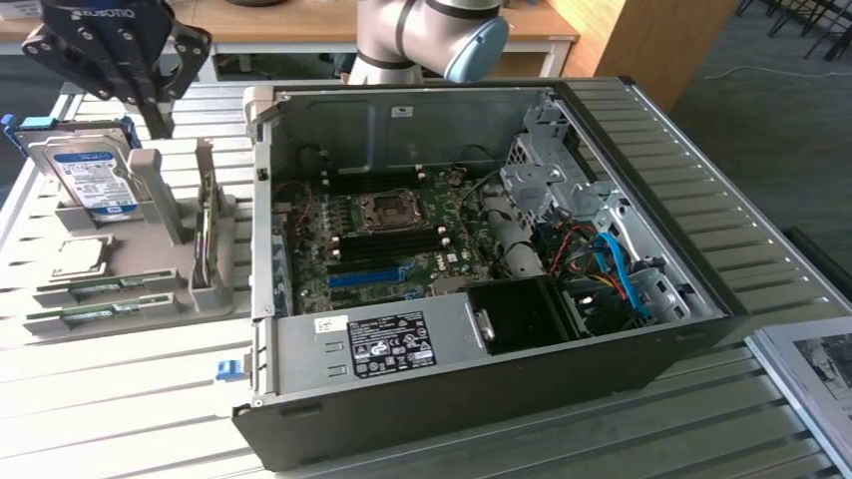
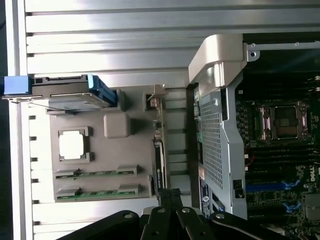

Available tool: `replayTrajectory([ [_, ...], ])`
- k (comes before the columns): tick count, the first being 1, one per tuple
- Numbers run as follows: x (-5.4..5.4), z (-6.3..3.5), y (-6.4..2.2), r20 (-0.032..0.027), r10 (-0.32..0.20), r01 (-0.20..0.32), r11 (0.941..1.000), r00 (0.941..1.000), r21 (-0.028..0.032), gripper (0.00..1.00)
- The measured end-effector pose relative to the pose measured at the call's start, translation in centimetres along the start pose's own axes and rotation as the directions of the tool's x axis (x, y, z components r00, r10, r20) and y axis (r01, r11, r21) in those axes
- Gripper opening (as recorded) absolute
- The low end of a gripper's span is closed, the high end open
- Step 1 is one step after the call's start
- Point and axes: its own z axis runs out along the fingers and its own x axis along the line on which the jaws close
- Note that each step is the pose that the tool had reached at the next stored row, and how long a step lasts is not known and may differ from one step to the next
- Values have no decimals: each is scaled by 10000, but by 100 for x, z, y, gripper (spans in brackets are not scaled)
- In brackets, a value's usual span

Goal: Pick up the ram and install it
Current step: 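Reach for the ram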

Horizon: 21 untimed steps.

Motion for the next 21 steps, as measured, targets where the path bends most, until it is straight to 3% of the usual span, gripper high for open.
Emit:
replayTrajectory([
  [21, 680, 0, -51, 0, 1, -1, 10000, 10000, -1, 10],
])
